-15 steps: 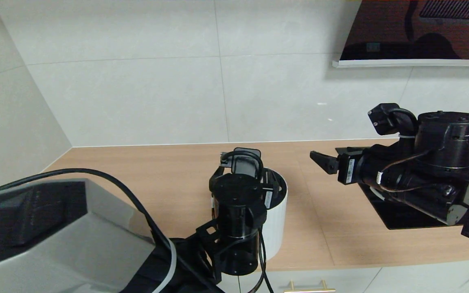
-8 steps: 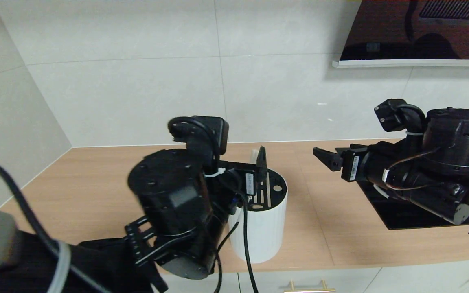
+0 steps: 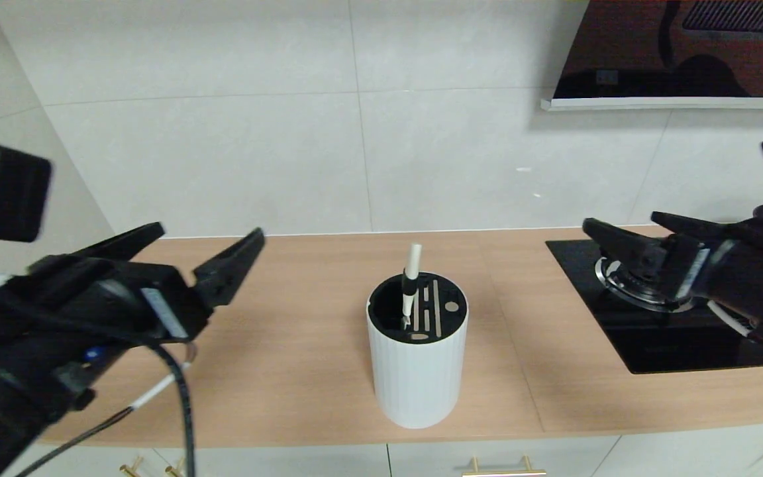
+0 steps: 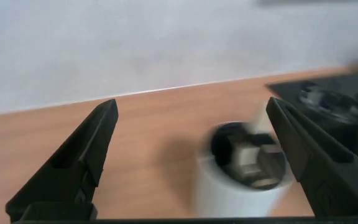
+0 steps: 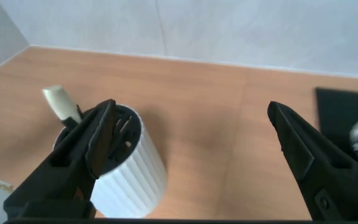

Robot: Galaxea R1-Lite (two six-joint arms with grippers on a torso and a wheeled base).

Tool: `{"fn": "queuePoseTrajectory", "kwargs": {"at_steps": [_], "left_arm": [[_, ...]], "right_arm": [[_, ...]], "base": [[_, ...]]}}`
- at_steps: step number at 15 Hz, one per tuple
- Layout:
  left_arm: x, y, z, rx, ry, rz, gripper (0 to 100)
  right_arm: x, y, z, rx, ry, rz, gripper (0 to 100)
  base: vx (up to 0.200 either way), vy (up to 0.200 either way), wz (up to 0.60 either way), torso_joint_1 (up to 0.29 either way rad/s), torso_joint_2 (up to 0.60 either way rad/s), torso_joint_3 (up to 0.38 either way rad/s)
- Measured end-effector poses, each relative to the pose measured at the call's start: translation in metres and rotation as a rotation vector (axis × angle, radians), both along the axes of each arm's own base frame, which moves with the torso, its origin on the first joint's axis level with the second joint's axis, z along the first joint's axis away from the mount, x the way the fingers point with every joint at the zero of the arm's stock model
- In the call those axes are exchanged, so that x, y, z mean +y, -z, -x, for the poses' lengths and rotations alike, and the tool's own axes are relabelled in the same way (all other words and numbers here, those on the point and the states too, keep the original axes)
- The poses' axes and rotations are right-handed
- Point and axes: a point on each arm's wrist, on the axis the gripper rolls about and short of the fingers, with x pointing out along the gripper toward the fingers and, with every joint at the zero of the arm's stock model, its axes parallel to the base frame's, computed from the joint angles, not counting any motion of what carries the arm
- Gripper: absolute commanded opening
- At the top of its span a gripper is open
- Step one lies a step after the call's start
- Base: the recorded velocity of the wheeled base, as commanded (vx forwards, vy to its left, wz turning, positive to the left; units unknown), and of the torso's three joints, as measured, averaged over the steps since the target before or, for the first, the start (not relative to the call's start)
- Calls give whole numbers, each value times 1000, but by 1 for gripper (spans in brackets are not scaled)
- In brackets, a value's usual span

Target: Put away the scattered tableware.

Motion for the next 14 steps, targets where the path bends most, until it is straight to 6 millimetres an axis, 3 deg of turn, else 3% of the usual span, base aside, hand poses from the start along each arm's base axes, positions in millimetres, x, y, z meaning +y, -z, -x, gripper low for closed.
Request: {"fn": "queuePoseTrajectory", "kwargs": {"at_steps": [3,7,11,14], "left_arm": [[52,-2,48,20,-79,-22,100],[102,12,118,0,-221,-29,100],[119,37,178,-83,-391,-47,100],[116,54,194,-117,-508,-41,100]], "right_arm": [[-37,-4,51,-115,53,12,100],[-84,11,118,-251,240,48,100],[-104,44,182,-246,406,89,100],[-104,72,219,-207,500,114,100]], "base": [[0,0,0,0,0,0],[0,0,0,0,0,0],[0,0,0,0,0,0],[0,0,0,0,0,0]]}}
